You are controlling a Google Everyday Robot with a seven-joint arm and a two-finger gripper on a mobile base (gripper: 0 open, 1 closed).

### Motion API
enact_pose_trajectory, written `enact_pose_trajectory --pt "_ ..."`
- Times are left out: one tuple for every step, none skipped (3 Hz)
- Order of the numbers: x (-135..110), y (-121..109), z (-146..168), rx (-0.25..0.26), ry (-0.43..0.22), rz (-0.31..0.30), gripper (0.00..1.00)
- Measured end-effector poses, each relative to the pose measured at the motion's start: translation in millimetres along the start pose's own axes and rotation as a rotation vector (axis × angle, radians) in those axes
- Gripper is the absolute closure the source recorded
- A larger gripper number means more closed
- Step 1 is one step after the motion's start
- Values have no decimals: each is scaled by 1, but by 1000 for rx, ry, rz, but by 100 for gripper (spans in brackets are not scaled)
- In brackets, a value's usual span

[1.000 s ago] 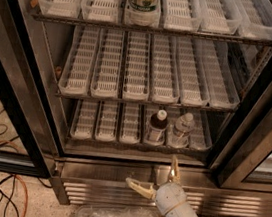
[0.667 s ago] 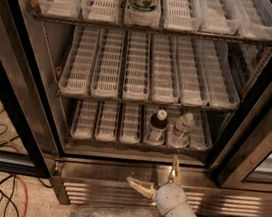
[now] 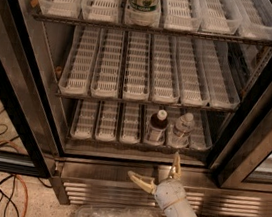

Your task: Pick blue plastic bottle from bottom shelf of fridge

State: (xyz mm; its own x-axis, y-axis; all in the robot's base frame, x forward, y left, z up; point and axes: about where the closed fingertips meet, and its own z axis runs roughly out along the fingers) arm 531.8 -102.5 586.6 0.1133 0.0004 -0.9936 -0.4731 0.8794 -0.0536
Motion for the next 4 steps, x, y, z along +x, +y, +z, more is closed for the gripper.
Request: enact_pose_trajectory --pt "0 0 0 0 0 0 18" --pt "0 0 0 0 0 0 21" --pt "0 0 1 0 0 0 26" --pt "3 -3 6 9 3 0 32"
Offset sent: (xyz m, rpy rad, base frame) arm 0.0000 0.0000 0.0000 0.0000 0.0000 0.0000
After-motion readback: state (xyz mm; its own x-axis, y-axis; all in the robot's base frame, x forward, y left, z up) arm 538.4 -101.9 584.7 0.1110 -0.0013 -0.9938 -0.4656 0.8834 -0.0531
